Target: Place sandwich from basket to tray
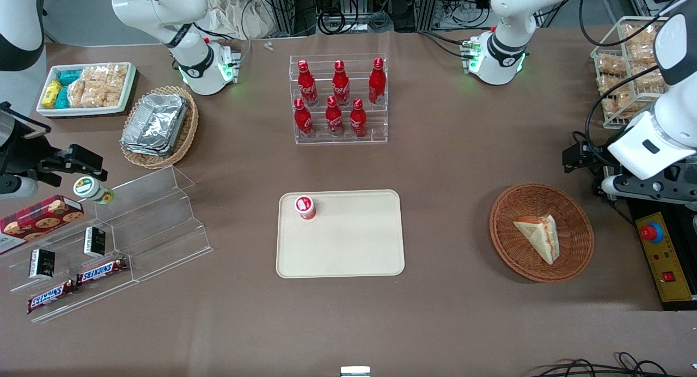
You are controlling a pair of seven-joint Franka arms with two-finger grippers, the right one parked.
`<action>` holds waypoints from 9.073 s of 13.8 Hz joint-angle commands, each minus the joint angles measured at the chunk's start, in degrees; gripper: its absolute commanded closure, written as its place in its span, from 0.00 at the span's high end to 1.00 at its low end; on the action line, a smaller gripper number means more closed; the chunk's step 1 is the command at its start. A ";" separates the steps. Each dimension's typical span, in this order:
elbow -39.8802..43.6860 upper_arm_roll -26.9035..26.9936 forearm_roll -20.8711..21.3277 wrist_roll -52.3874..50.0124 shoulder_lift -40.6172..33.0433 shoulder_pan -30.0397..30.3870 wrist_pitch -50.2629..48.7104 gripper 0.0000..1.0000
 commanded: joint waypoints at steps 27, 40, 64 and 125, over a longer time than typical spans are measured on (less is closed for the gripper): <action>-28.20 0.65 19.23 -58.81 15.11 7.01 41.09 1.00; -0.43 -6.30 11.41 -21.13 10.36 5.78 -0.47 1.00; -23.89 1.44 11.50 -50.72 21.52 6.66 42.23 0.90; 10.83 -1.57 13.70 -39.51 22.32 -21.91 4.55 1.00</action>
